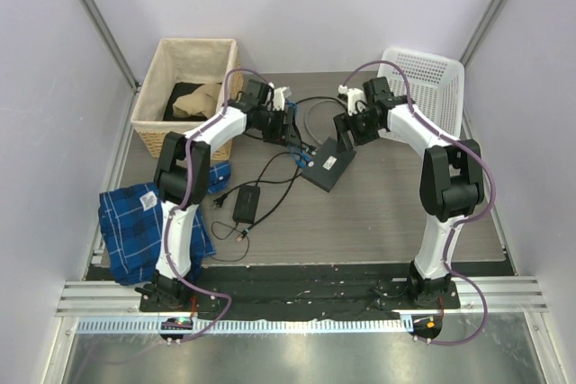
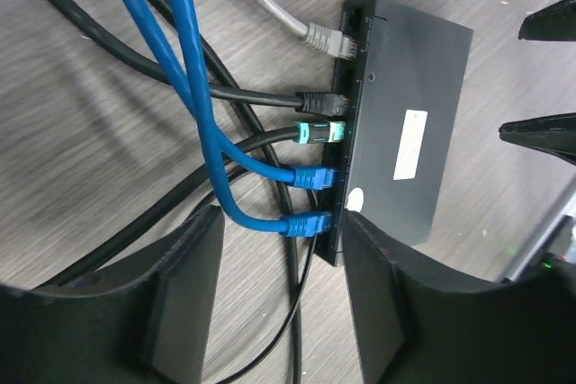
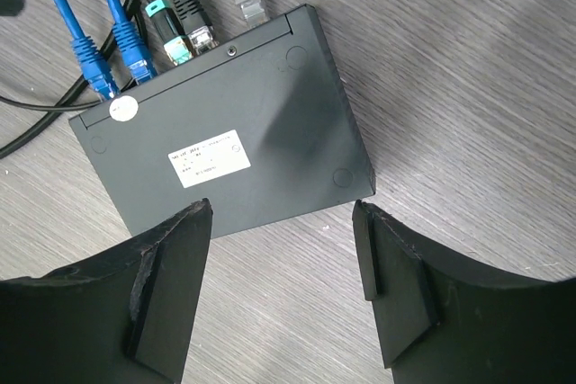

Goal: Pull the plug from the switch port

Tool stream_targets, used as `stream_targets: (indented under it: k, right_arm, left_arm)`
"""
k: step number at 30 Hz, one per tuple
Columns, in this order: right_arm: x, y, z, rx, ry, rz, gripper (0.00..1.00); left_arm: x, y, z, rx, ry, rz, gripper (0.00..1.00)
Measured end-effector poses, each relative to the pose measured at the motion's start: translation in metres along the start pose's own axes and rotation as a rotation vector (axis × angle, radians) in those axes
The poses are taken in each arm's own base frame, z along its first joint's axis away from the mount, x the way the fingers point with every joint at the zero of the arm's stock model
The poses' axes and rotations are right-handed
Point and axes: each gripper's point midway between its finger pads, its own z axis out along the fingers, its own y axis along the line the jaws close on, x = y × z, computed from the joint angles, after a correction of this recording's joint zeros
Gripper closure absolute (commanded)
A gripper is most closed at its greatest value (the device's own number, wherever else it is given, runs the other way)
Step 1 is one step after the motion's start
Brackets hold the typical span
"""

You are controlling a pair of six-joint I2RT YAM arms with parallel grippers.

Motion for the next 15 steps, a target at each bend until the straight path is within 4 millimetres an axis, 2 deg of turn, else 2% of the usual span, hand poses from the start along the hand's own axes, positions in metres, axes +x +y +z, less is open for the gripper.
stream_targets:
  k: [4,8,15]
  right_arm:
    - [0.003,0.0,-0.001,-0.002,0.008,-0.012,0.29]
    - [0.014,0.002,-0.002,-0.008,0.038,-0.023,0.28]
    - [0.028,0.008,-0.015,-0.017,0.073,-0.044,0.29]
  left_arm:
    - [0.007,-0.005,0.007,0.049,0.01,-0.029,0.52]
    - [0.012,-0.012,0.016,0.105,0.028,-0.042,0.55]
    - [0.027,-0.047,0.03,0.196,0.066,-0.027,0.55]
